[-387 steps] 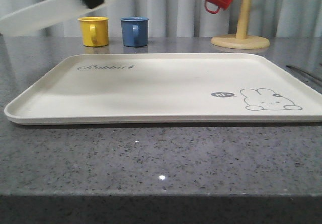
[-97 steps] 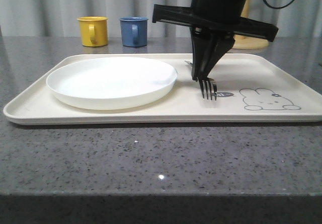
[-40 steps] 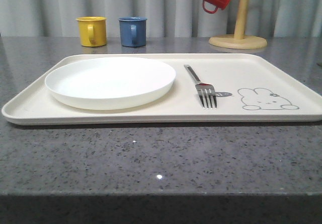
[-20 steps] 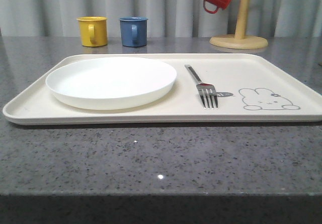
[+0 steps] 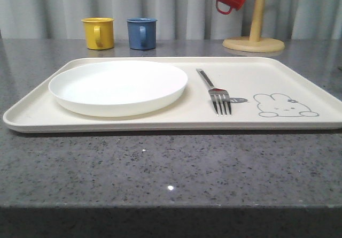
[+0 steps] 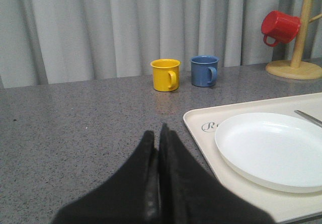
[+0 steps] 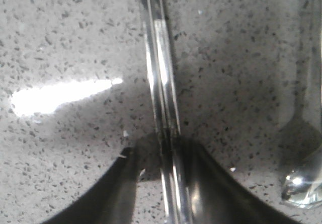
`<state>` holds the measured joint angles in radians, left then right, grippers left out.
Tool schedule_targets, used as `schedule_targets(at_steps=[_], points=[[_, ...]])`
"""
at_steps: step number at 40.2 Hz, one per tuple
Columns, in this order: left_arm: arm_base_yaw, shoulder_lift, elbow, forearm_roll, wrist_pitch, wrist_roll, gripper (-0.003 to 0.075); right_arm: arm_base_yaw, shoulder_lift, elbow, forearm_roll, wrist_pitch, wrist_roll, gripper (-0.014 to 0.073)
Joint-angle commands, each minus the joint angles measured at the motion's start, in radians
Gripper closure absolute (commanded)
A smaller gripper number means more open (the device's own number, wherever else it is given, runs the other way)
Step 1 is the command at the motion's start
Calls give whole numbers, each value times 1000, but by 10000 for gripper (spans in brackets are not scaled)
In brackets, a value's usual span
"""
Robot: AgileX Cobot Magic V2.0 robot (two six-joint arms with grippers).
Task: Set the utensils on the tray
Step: 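Move the right gripper to the chopsticks and grasp them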
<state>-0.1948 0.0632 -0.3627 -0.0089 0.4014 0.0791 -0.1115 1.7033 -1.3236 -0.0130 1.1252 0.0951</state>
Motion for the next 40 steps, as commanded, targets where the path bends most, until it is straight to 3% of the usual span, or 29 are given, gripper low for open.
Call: schedule_targets(at_steps=[1,10,23,40], points=[[-1,15,-27,-1,-79,-10,738,-4,-30,-20,-14,3,-11,440],[-1,15,-27,-1,-79,-10,738,-4,-39,-20,-15,17,-11,611],[-1,15,-27,-1,-79,-10,738,75,-168,-89,-14,163,40,609],[-1,15,-27,-1,-79,-10,738,399,-149,-156,-6,143,241,609]])
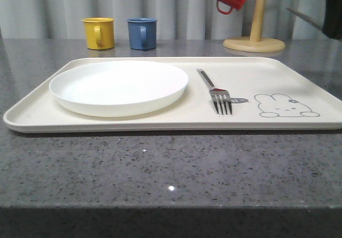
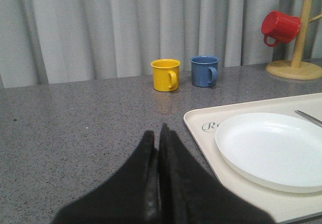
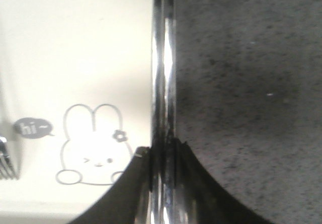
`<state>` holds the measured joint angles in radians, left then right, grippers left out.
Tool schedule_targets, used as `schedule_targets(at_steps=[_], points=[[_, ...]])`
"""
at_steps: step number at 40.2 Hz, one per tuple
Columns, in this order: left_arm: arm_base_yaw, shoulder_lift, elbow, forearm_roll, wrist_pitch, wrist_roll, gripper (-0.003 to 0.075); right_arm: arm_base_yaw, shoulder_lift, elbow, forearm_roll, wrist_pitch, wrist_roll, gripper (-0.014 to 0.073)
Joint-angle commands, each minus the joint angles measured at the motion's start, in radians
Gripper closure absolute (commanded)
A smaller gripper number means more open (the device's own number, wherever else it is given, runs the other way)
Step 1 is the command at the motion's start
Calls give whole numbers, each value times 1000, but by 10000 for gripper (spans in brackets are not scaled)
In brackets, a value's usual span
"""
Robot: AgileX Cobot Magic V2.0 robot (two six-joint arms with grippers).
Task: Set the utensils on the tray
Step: 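Move the right gripper to the chopsticks and grasp them, then lower the chopsticks onto the tray beside the fork and release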
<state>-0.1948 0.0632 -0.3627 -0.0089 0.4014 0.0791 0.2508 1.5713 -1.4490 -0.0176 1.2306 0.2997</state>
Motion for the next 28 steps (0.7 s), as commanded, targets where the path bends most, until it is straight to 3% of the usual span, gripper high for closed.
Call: schedule_targets(at_steps=[1,10,28], points=[[-1,15,-27,-1,-79,-10,738,54,-10,-31,3,34,44,609],[-1,15,-27,-1,-79,-10,738,146,70,-31,27,-45,109,609],[-1,15,-27,-1,-79,-10,738,153,169,-31,92,-92,124,609]])
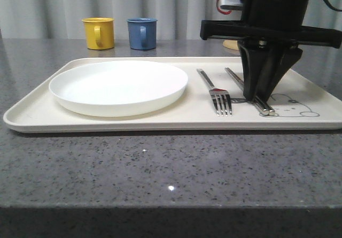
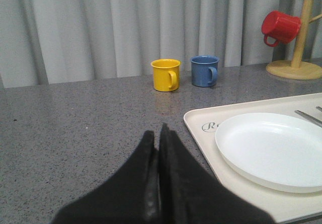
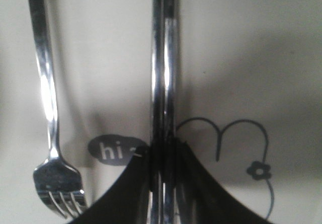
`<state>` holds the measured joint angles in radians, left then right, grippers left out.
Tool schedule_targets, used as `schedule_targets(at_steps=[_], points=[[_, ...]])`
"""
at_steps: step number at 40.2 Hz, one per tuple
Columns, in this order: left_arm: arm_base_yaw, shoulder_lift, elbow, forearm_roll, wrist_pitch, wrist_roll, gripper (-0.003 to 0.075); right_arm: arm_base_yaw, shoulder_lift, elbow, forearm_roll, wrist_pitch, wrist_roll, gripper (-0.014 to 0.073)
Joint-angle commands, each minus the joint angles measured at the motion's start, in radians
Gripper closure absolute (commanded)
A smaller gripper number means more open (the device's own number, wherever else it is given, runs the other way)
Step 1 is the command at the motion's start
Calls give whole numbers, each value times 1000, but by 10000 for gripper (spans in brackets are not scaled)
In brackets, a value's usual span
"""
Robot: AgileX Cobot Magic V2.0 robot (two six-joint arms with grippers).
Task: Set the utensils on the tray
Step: 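Lower the chopsticks onto the tray beside the fork and release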
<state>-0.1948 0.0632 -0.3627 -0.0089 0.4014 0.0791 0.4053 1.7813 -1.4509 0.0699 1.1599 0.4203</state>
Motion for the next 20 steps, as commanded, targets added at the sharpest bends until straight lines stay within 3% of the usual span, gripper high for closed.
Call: schedule_targets(at_steps=[1,5,13,20], points=[[-1,15,-27,-1,-79,-10,738,-1,-41,-29,5,-23,5,609],[-1,15,-27,-1,-79,-10,738,-1,-41,-29,5,-21,10,583],[-1,15,-27,-1,-79,-10,738,-1,-64,-34,-15,-26,10,368],[-1,15,-27,-1,-79,-10,738,-2,-112,-77,-101,9,10,246]])
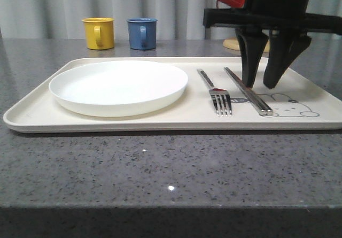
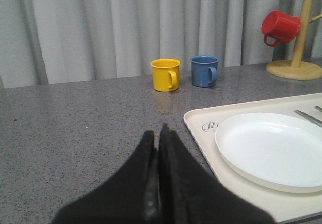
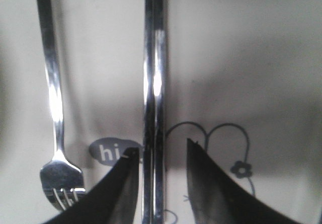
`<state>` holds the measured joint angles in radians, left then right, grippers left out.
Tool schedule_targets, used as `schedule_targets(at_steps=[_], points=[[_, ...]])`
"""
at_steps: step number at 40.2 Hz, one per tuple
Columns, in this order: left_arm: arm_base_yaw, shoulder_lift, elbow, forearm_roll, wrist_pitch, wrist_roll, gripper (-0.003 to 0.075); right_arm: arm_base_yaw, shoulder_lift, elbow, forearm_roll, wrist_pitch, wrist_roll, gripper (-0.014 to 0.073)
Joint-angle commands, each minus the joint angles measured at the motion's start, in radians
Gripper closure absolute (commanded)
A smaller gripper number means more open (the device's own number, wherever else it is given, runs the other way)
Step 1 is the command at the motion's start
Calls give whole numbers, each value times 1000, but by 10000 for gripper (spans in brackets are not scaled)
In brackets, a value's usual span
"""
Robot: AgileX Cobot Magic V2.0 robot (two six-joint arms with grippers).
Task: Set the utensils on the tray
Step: 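Lower the chopsticks onto the tray beside the fork and release, then move the right gripper to the steel spoon and grasp it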
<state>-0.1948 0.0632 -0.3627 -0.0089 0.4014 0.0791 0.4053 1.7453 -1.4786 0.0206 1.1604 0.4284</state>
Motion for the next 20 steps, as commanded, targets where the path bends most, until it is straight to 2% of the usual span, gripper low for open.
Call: schedule_targets(at_steps=[1,5,9,20], points=[[-1,15,-27,-1,-79,-10,738,-3,-82,-58,-64,18,2,237],[-1,15,-27,-1,-79,-10,738,-25,-106,-87,-141,84,-7,230],[-1,15,-27,-1,-79,-10,738,-74,-128,-101,-204,173,-74,230],[-1,15,-27,-1,-79,-10,738,-341,-203,-91,-220,176,-223,230]])
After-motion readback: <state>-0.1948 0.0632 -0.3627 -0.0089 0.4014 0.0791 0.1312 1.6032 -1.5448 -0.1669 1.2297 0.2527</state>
